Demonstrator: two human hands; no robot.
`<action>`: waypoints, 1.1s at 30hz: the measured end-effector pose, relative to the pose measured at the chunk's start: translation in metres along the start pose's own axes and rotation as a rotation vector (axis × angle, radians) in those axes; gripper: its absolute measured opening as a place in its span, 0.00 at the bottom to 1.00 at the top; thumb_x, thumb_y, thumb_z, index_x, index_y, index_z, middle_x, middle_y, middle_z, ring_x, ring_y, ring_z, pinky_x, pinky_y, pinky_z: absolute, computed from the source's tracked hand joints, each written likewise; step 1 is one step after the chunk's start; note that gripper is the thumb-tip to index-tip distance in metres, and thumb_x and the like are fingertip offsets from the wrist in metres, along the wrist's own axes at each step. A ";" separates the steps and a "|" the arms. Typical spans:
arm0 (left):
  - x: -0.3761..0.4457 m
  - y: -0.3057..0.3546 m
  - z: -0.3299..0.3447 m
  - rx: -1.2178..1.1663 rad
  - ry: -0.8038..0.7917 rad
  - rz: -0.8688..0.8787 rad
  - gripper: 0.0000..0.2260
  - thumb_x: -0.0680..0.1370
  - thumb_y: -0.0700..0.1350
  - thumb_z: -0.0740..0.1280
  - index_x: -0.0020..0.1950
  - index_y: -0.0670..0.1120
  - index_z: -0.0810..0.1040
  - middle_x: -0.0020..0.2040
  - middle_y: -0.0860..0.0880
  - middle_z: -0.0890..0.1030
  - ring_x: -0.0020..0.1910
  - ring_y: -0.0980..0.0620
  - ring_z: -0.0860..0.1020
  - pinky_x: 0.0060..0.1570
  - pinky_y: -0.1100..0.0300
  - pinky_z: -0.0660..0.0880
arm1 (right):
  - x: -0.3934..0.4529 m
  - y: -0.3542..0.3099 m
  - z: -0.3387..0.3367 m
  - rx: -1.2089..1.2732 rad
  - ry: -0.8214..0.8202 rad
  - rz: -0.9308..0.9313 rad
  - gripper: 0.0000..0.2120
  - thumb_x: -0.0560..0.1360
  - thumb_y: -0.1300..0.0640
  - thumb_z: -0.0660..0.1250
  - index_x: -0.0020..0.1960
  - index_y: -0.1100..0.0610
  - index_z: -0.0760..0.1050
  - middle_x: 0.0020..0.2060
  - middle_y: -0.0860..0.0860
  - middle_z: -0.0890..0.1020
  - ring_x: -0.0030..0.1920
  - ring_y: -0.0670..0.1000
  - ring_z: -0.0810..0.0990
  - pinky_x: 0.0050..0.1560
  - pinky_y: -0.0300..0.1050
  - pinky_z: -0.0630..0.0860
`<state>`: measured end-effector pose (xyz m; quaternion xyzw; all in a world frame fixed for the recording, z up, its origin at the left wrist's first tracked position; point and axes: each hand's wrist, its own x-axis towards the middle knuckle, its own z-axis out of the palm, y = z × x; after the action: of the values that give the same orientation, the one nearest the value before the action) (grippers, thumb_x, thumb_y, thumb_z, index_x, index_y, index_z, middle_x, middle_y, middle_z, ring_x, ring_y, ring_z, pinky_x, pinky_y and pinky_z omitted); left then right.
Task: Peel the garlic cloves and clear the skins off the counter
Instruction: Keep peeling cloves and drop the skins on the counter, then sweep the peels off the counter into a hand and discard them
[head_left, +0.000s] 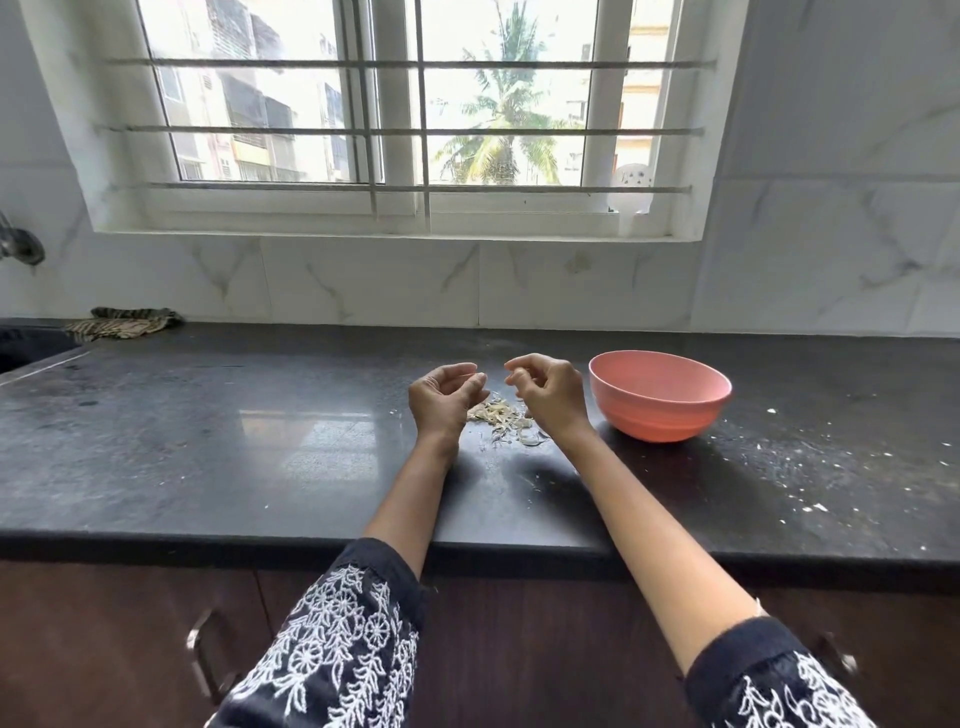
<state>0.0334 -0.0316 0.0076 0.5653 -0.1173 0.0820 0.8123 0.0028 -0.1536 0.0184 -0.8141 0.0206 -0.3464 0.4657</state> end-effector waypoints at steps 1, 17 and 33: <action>0.000 0.000 0.000 0.004 -0.006 0.000 0.09 0.71 0.31 0.70 0.50 0.32 0.77 0.37 0.44 0.79 0.29 0.59 0.79 0.33 0.68 0.77 | 0.000 0.000 0.000 0.001 -0.001 0.000 0.08 0.73 0.63 0.63 0.46 0.57 0.81 0.35 0.51 0.82 0.36 0.51 0.80 0.41 0.52 0.80; 0.003 -0.001 0.002 0.016 -0.004 -0.005 0.09 0.80 0.35 0.60 0.55 0.34 0.76 0.39 0.43 0.80 0.34 0.56 0.80 0.33 0.66 0.78 | 0.000 -0.001 -0.001 0.005 -0.005 0.001 0.08 0.73 0.63 0.63 0.46 0.57 0.81 0.34 0.50 0.82 0.32 0.45 0.77 0.39 0.53 0.80; -0.004 0.002 -0.005 0.516 0.226 0.451 0.17 0.68 0.24 0.58 0.45 0.41 0.80 0.49 0.46 0.78 0.42 0.53 0.76 0.39 0.78 0.69 | -0.002 -0.007 -0.007 -0.157 0.196 -0.174 0.05 0.75 0.59 0.66 0.44 0.61 0.78 0.37 0.55 0.81 0.37 0.53 0.77 0.42 0.46 0.72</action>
<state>0.0295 -0.0263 0.0061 0.6991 -0.1240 0.3479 0.6123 -0.0049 -0.1539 0.0254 -0.8090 0.0224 -0.4607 0.3644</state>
